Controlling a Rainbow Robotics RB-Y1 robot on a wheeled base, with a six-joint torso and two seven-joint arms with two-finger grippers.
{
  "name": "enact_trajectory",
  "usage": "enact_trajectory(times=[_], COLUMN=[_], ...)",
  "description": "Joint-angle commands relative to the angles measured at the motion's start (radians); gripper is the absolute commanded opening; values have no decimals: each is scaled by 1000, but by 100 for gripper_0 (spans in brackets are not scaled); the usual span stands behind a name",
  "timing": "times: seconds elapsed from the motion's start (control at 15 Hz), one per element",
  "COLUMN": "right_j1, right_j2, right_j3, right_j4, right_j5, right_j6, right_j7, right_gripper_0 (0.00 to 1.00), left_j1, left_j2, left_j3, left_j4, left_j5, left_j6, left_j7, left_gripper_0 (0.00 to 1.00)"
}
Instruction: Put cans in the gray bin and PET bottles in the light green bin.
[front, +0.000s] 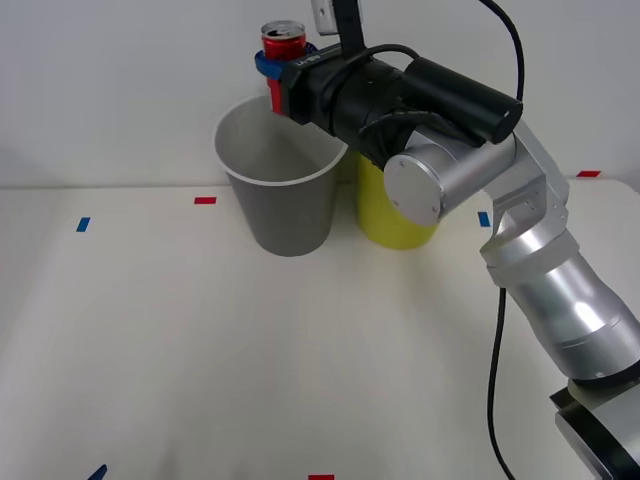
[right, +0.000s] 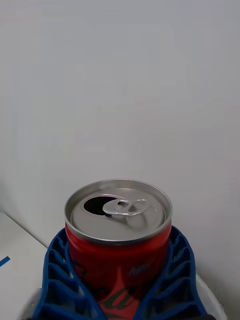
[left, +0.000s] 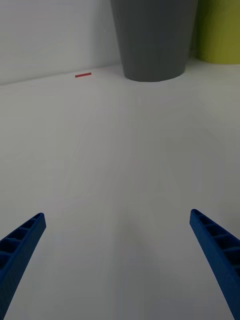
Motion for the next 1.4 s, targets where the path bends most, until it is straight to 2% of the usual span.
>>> enact_trajectory(times=[0.07, 0.27, 0.8, 0.87, 0.93, 1.0, 1.27, 1.4], right_j1=[-4, -11, -17, -17, -18, -18, -18, 2], right_j2=[-5, -1, 21, 24, 26, 27, 79, 59], right_j3=[35, 59, 65, 65, 65, 65, 65, 81], right_j4=[45, 123, 148, 148, 148, 148, 148, 136], right_j5=[30, 33, 11, 19, 27, 37, 116, 128], right_j6=[-46, -140, -163, -174, -180, -180, -192, -247], right_j7=[-11, -20, -71, -72, -76, -77, -91, -76], right_gripper_0=[0, 0, 0, 33, 76, 100, 100, 100], left_j1=[0, 0, 0, 0, 0, 0, 0, 0], left_j2=[0, 0, 0, 0, 0, 0, 0, 0], left_j3=[0, 0, 0, 0, 0, 0, 0, 0], left_j4=[0, 0, 0, 0, 0, 0, 0, 0], left_j5=[0, 0, 0, 0, 0, 0, 0, 0], left_j6=[0, 0, 0, 0, 0, 0, 0, 0], left_j7=[0, 0, 0, 0, 0, 0, 0, 0], left_gripper_0=[100, 100, 100, 100, 100, 100, 100, 100])
